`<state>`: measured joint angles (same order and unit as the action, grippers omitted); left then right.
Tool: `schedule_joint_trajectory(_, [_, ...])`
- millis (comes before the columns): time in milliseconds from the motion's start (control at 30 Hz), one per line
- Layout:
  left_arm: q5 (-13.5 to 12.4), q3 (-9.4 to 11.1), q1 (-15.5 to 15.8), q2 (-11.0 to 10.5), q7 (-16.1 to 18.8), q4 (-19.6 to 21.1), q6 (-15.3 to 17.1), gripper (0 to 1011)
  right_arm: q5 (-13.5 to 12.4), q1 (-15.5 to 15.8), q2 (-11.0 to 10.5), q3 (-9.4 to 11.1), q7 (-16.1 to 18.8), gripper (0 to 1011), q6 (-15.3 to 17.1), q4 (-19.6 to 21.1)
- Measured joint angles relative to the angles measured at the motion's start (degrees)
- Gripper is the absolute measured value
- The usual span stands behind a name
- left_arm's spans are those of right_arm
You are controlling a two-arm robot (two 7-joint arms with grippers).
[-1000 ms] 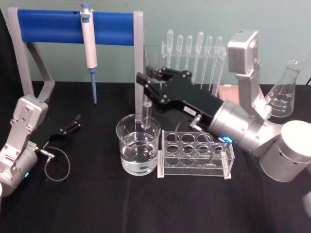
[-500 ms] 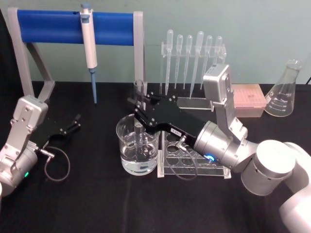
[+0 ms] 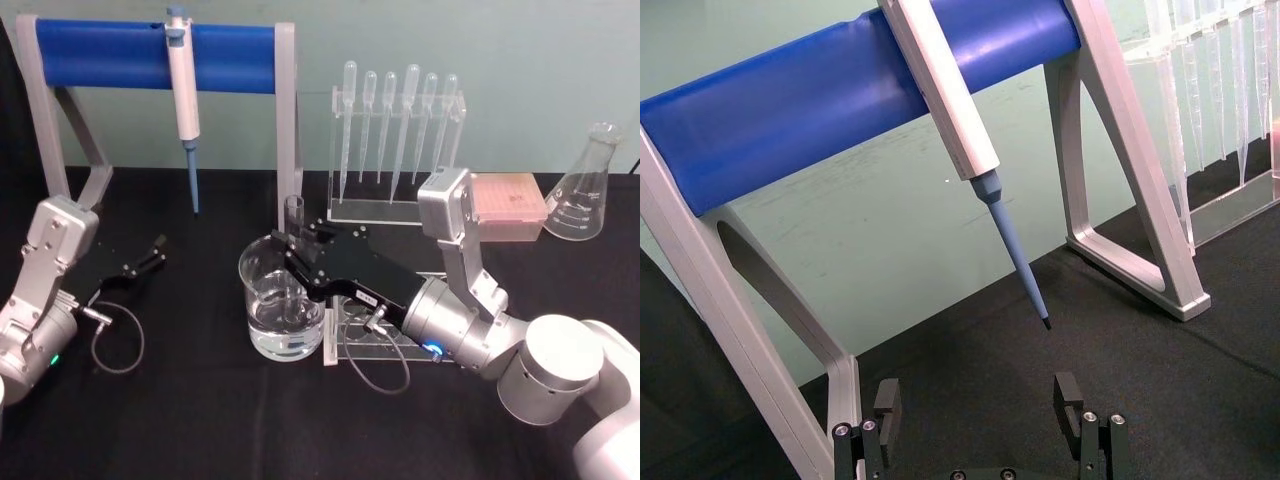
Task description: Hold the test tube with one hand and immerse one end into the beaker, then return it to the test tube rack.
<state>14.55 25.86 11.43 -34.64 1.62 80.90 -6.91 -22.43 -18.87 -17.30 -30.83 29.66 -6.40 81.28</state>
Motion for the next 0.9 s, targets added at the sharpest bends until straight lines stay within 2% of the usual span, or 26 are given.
schedule_joint_trajectory(900, [0.0, 0.0, 0.0, 0.0, 0.0, 0.0, 0.0, 1000, -0.12, -0.17, -0.14, -0.07, -0.04, 224, 0.23, 0.32])
